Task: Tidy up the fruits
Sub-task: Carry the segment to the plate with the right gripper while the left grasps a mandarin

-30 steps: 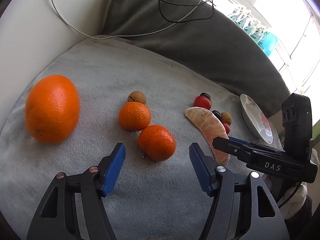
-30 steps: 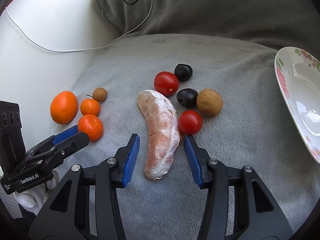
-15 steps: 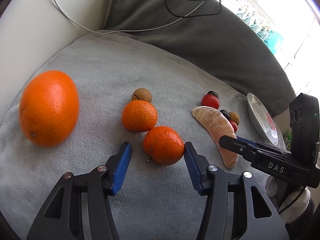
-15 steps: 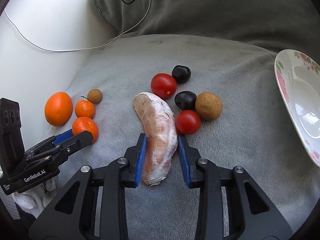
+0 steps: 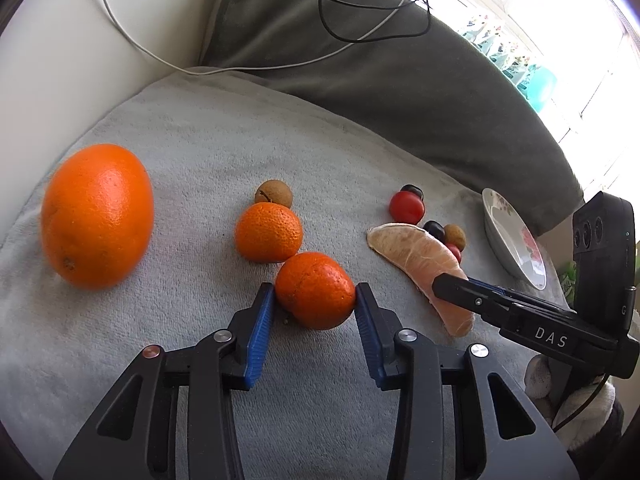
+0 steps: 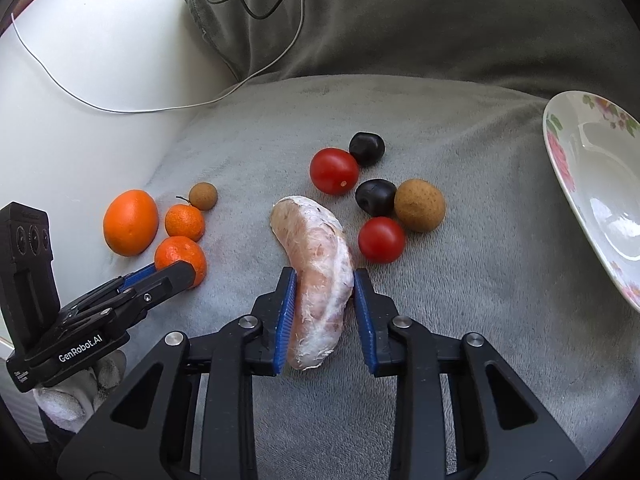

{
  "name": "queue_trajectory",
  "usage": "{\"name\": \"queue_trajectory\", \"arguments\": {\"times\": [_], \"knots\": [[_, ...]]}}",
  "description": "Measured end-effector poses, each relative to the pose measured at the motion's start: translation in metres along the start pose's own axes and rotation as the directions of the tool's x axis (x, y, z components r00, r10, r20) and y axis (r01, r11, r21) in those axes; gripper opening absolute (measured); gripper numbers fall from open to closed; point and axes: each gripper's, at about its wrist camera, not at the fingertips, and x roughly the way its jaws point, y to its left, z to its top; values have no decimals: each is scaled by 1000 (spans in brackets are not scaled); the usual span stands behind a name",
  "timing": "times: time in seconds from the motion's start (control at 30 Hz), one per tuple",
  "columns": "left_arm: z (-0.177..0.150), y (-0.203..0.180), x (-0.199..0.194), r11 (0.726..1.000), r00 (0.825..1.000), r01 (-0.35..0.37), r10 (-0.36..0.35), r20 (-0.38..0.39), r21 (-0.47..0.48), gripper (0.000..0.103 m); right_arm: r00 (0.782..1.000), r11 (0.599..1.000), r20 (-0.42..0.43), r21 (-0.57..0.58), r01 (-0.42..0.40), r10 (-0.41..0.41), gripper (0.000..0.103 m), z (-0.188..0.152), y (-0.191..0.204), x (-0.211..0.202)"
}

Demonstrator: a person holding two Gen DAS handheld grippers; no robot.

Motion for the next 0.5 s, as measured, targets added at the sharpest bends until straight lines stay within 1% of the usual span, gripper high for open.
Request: {"name": "queue_trajectory", "arguments": {"times": [0.3,0.5], "knots": [[-1,-7,-6,1000,1000,18,-18,14,8,38,999,1000,33,8,-8,8,27,-7,-5,-12],[1,-14,-11,999,999,26,-26,26,20,38,998,1000,63,5,-9,9,27,-12,-7,-28]]}}
